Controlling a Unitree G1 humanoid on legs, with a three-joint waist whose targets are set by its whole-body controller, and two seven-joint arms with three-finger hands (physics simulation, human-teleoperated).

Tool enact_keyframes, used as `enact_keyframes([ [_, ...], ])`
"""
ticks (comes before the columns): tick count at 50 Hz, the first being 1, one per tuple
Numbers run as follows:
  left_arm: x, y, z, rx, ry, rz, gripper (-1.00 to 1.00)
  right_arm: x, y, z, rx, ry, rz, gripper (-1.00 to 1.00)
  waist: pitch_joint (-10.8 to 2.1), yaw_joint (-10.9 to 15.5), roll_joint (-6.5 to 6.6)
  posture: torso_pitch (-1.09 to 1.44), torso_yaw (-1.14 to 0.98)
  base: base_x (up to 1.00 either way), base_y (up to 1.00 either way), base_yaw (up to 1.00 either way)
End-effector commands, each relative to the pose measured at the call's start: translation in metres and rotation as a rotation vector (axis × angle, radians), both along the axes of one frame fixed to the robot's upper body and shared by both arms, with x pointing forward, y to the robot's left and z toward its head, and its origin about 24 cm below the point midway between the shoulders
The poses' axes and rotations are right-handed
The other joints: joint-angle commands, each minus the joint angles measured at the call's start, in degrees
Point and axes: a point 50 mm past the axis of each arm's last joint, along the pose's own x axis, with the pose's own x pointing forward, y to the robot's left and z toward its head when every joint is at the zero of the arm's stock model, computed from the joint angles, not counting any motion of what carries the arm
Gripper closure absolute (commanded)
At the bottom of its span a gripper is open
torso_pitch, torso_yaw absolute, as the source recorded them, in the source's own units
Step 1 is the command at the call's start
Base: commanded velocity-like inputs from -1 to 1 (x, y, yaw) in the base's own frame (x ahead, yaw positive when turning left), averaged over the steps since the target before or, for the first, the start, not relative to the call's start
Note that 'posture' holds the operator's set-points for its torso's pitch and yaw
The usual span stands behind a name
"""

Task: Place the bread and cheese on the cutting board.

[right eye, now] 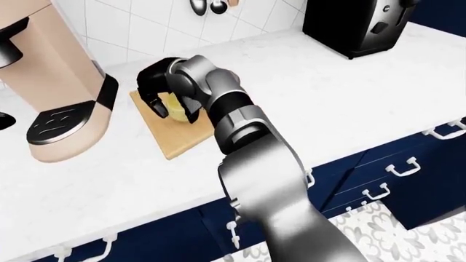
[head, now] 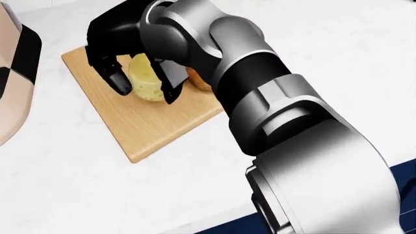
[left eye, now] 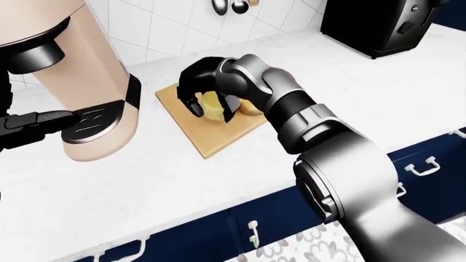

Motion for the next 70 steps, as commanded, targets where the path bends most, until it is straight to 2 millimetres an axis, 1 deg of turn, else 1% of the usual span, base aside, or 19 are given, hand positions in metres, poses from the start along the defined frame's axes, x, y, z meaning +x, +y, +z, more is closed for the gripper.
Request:
enact_keyframes([
  [1,-0.006,-0.001,0.013,0.033,-0.064,0.01,-1.0,-0.004,0.005,0.029,0.055,-0.086,0.023,-0.25,-1.58,0.0,0.5,0.0,0.0,0.0,0.0,0.0],
  [2,-0.006,0.0,0.013,0.034,-0.064,0.011,-1.0,-0.004,0.004,0.028,0.053,-0.084,0.024,-0.49,-1.57,0.0,0.5,0.0,0.0,0.0,0.0,0.0],
  [3,-0.006,0.0,0.013,0.034,-0.064,0.012,-1.0,-0.004,0.005,0.028,0.054,-0.084,0.026,-0.87,-1.57,0.0,0.49,0.0,0.0,0.0,0.0,0.0],
  [4,-0.006,0.0,0.014,0.034,-0.066,0.012,-1.0,-0.004,0.005,0.028,0.056,-0.084,0.027,-1.0,-1.56,0.0,0.49,0.0,0.0,0.0,0.0,0.0],
  [12,-0.007,0.001,0.014,0.033,-0.066,0.014,-1.0,-0.005,0.005,0.03,0.052,-0.082,0.029,-1.0,-1.59,-0.1,0.47,0.0,0.0,0.0,0.0,0.0],
  [17,-0.006,0.0,0.014,0.034,-0.066,0.013,-1.0,-0.005,0.003,0.035,0.038,-0.075,0.021,-1.0,-1.56,-0.1,0.44,0.0,0.0,0.0,0.0,0.0],
  [23,-0.006,0.0,0.015,0.033,-0.068,0.013,-1.0,-0.005,-0.001,0.044,-0.002,-0.016,-0.012,-1.0,-1.45,-0.1,0.37,0.0,0.0,0.0,0.0,0.0],
  [25,-0.006,0.0,0.015,0.033,-0.068,0.012,-1.0,-0.006,-0.002,0.048,-0.004,-0.007,-0.018,-1.0,-1.44,-0.1,0.37,0.0,0.0,0.0,0.0,0.0],
  [26,-0.006,-0.001,0.015,0.033,-0.068,0.01,-1.0,-0.007,-0.002,0.054,0.011,0.003,-0.019,-1.0,-1.43,-0.1,0.37,0.0,0.0,0.0,0.0,0.0],
  [36,-0.004,-0.003,0.016,0.037,-0.067,0.003,-1.0,-0.016,-0.006,0.087,0.034,-0.013,0.029,-1.0,-1.17,-0.2,0.38,0.0,0.0,0.0,0.0,0.0],
  [37,-0.004,-0.003,0.016,0.037,-0.068,0.003,-1.0,-0.017,-0.008,0.092,0.034,-0.018,0.031,-1.0,-1.14,-0.2,0.38,0.0,0.0,0.0,0.0,0.0],
  [40,-0.004,-0.004,0.016,0.038,-0.067,0.001,-1.0,-0.019,-0.013,0.101,0.032,-0.03,0.031,-1.0,-1.08,-0.3,0.37,0.0,0.0,0.0,0.0,0.0],
  [48,-0.002,-0.006,0.02,0.041,-0.071,-0.003,-1.0,-0.021,-0.027,0.118,0.043,-0.03,0.023,-1.0,-0.9,-0.3,0.23,0.0,0.0,0.0,0.0,0.0],
  [56,-0.002,-0.007,0.022,0.044,-0.073,-0.003,-1.0,-0.017,-0.053,0.132,0.055,-0.051,-0.035,-1.0,-0.81,-0.2,0.06,0.0,0.0,0.0,0.0,0.0],
  [61,-0.002,-0.007,0.024,0.047,-0.076,-0.004,-1.0,-0.016,-0.065,0.138,0.063,-0.054,-0.065,-1.0,-0.76,-0.2,-0.03,0.0,0.0,0.0,0.0,0.0],
  [66,-0.002,-0.006,0.024,0.046,-0.077,-0.004,-1.0,-0.018,-0.078,0.149,0.085,-0.049,-0.081,-1.0,-0.72,-0.2,-0.09,0.0,0.0,0.0,0.0,0.0],
  [70,-0.001,-0.007,0.024,0.048,-0.076,-0.006,-1.0,-0.018,-0.086,0.151,0.095,-0.045,-0.082,-1.0,-0.63,-0.2,-0.19,0.0,0.0,0.0,0.0,0.0],
])
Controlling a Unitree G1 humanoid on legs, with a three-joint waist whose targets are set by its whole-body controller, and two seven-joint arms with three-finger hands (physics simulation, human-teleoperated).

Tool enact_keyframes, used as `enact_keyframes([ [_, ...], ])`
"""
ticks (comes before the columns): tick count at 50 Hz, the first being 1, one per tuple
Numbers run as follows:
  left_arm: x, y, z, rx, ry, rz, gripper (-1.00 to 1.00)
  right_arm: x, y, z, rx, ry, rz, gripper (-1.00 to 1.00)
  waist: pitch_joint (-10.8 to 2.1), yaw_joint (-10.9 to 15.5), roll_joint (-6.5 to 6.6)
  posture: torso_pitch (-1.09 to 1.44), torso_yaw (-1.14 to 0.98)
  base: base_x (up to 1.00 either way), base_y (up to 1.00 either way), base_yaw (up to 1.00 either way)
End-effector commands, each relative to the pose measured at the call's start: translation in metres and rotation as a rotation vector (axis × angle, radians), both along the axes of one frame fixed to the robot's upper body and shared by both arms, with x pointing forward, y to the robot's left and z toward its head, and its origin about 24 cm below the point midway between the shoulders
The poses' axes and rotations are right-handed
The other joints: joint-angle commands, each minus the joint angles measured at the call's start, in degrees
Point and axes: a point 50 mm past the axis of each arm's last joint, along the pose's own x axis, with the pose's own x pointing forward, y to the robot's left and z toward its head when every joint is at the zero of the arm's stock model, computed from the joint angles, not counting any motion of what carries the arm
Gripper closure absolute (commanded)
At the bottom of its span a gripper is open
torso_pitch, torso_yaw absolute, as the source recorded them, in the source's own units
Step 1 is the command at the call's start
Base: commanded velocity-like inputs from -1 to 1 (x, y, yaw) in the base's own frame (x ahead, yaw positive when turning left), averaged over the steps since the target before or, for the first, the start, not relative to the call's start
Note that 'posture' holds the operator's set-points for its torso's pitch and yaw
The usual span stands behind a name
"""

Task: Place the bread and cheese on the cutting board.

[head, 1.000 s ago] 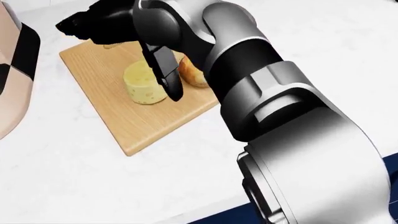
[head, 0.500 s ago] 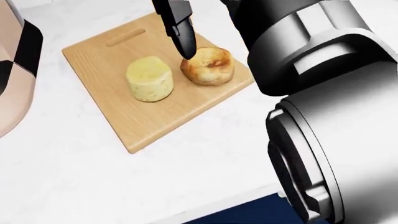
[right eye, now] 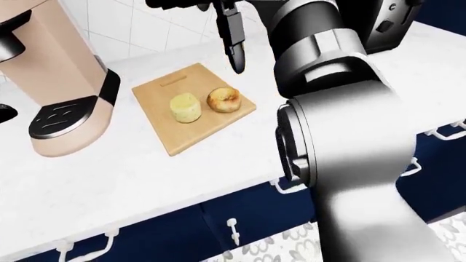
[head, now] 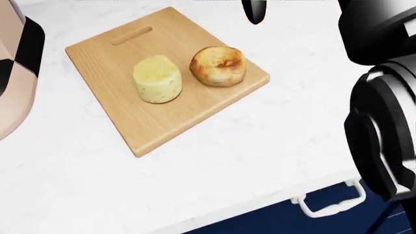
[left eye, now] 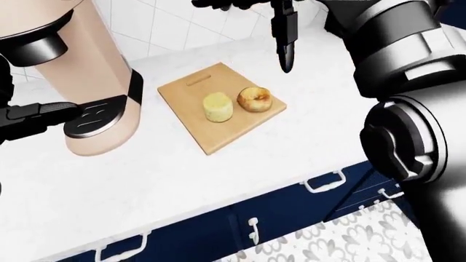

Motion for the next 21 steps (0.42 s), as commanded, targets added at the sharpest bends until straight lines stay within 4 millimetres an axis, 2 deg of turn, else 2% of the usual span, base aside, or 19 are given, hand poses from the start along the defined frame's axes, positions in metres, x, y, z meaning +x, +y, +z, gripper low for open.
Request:
enact_keyframes([
  [1,-0.006,-0.002,0.015,0.036,-0.073,0.0,-1.0,-0.011,-0.002,0.025,0.04,-0.076,0.026,-1.0,-1.45,-0.1,0.34,0.0,0.0,0.0,0.0,0.0],
  [10,-0.004,-0.005,0.013,0.037,-0.07,-0.008,-1.0,-0.009,-0.04,0.03,0.083,-0.054,-0.032,-1.0,-1.48,0.0,-0.05,0.0,0.0,0.0,0.0,0.0],
  [21,-0.004,-0.004,0.014,0.039,-0.07,-0.006,-1.0,-0.015,-0.074,0.049,0.194,-0.076,-0.093,-1.0,-1.42,0.1,-0.16,0.0,0.0,0.0,0.0,0.0],
])
